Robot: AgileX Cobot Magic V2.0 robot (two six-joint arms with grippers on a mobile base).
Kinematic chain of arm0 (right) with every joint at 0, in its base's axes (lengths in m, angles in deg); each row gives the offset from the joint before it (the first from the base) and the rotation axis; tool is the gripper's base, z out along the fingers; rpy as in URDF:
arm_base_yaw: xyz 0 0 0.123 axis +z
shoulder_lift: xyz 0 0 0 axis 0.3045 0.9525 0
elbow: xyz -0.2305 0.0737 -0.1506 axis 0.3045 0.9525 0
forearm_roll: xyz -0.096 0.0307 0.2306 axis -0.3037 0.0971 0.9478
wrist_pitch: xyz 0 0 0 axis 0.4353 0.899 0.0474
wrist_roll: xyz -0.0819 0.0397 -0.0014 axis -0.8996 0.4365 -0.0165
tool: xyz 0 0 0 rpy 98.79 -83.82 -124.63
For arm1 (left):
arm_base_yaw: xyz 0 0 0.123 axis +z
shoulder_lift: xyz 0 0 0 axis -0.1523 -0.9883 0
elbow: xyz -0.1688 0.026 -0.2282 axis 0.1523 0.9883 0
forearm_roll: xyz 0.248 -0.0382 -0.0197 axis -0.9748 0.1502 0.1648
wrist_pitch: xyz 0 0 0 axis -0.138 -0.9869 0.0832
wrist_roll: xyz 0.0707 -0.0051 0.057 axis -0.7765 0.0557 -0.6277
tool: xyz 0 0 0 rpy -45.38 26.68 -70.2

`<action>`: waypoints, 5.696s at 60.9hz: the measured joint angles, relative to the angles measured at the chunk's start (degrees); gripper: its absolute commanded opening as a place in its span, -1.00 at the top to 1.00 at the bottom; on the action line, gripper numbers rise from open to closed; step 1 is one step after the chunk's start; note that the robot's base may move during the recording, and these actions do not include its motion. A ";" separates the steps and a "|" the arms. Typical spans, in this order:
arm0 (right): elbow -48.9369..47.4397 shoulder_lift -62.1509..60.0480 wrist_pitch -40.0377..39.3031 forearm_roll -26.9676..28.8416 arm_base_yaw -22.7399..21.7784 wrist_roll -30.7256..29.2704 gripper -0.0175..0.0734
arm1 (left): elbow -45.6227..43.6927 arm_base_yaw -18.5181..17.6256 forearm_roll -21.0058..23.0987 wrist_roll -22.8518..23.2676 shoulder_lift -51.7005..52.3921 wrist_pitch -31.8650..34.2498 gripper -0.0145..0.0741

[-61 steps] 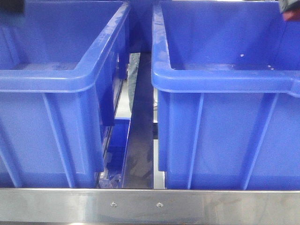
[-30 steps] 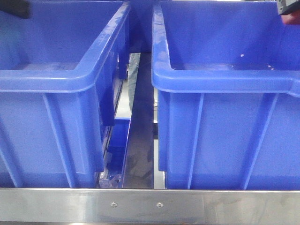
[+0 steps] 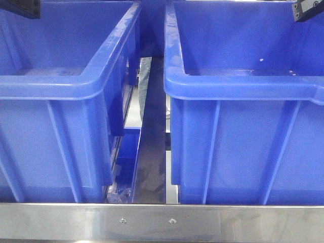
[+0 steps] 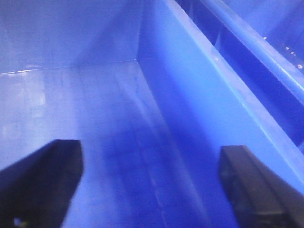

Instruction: Sort and place red and blue blocks on shelf

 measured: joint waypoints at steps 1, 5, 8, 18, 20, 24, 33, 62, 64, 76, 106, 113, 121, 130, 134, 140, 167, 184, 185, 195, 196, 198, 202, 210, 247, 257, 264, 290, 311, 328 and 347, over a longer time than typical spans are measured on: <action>0.00 0.00 0.00 0.11 0.00 0.00 -0.73 | 0.00 0.00 0.00 0.00 0.00 0.00 -0.32; 0.00 0.00 0.03 0.04 0.00 0.00 -0.71 | 0.00 0.00 0.00 0.00 0.34 0.00 -0.09; 0.00 0.00 0.03 0.04 0.00 0.00 -0.65 | 0.00 0.00 0.00 0.00 0.75 0.00 0.11; 0.00 -0.71 0.23 0.04 0.00 0.00 0.05 | 0.00 0.00 0.09 0.00 3.09 0.00 0.37; 0.00 -1.28 0.23 0.04 0.00 0.00 0.22 | 0.00 0.00 0.09 0.00 3.68 0.04 0.37; 0.00 -2.58 0.36 0.04 0.00 0.00 0.55 | 0.00 0.00 0.09 0.00 5.07 0.04 0.38; 0.00 -6.12 0.43 0.04 0.00 0.00 0.50 | 0.00 0.00 0.09 0.00 7.87 0.13 0.39; 3.24 -23.75 6.05 -0.36 -6.11 0.00 0.50 | 1.28 11.00 0.09 0.00 20.61 -6.89 0.39; 4.12 -25.31 6.05 -0.45 -6.74 0.00 0.50 | 1.90 11.98 0.09 0.00 21.90 -6.89 0.39; 9.42 -33.93 6.05 -0.45 -7.95 0.00 0.50 | 6.08 15.25 0.09 0.00 29.56 -6.92 0.39; 11.34 -43.14 12.25 -0.45 -7.95 1.59 0.50 | 11.60 15.26 0.09 0.00 46.90 -15.38 0.39; 11.34 -43.14 12.70 -0.45 -7.95 1.64 0.50 | 11.70 15.26 0.09 0.00 47.33 -15.38 0.39; 11.34 -43.14 12.83 -0.45 -7.95 1.64 0.50 | 12.04 15.26 0.09 0.00 47.33 -15.53 0.39; 11.34 -43.14 12.92 -0.45 -7.95 2.04 0.50 | 12.04 15.26 0.09 0.00 47.33 -15.53 0.39; 11.34 -43.14 12.92 -0.45 -7.95 2.04 0.50 | 12.04 15.26 0.09 0.00 47.33 -15.53 0.39; 11.66 -43.71 12.92 -0.45 -7.95 2.04 0.50 | 12.04 15.26 0.09 0.00 47.33 -15.53 0.39; 25.22 -55.89 3.70 -5.14 -10.05 2.04 0.50 | 12.04 15.26 0.09 0.00 47.33 -15.53 0.39; 36.02 -55.89 -13.68 -7.23 -12.20 2.04 0.50 | 12.04 15.26 0.09 0.00 47.33 -15.62 0.39; 36.52 -55.89 -14.24 -7.23 -12.20 2.04 0.50 | 12.04 15.26 0.09 0.00 47.33 -15.62 0.39; 38.89 -55.89 -16.70 -7.23 -12.45 2.04 0.50 | 12.04 15.26 0.09 0.00 47.33 -15.62 0.39; 38.89 -55.89 -16.85 -6.83 -12.55 2.04 0.50 | 12.04 15.26 0.09 0.00 47.33 -15.62 0.39; 38.93 -55.89 -16.95 -6.56 -12.84 2.04 0.50 | 12.04 15.26 0.09 0.00 47.33 -15.62 0.39; 39.03 -55.89 -17.07 -6.19 -13.62 2.04 0.50 | 12.04 15.26 0.09 0.00 47.33 -15.62 0.39; 39.03 -55.89 -16.02 -5.95 -14.68 2.04 0.50 | 12.11 15.26 0.09 0.00 47.33 -15.62 0.39; 39.03 -55.89 -15.06 -5.68 -14.77 2.04 0.50 | 12.11 15.26 0.13 0.00 47.33 -15.62 0.39; 39.03 -55.89 -15.06 -5.59 -14.77 2.04 0.50 | 12.11 15.26 0.13 0.00 47.33 -15.62 0.39; 39.03 -55.89 -15.06 -5.59 -14.77 2.04 0.50 | 12.11 15.26 0.13 0.00 47.33 -15.62 0.39; 39.03 -55.89 -15.06 -5.59 -14.77 2.04 0.50 | 20.52 18.31 2.35 -3.93 48.56 -7.85 0.39; 39.03 -55.89 -15.06 -5.59 -14.77 2.04 0.50 | 32.50 19.54 6.76 -7.62 55.50 -1.55 0.39; 39.03 -55.89 -15.04 -5.59 -14.77 2.04 0.50 | 33.54 19.54 6.90 -7.71 58.53 -0.53 0.39; 39.03 -55.89 -15.04 -5.56 -14.77 2.04 0.50 | 33.54 19.54 6.90 -7.71 58.53 -0.90 0.39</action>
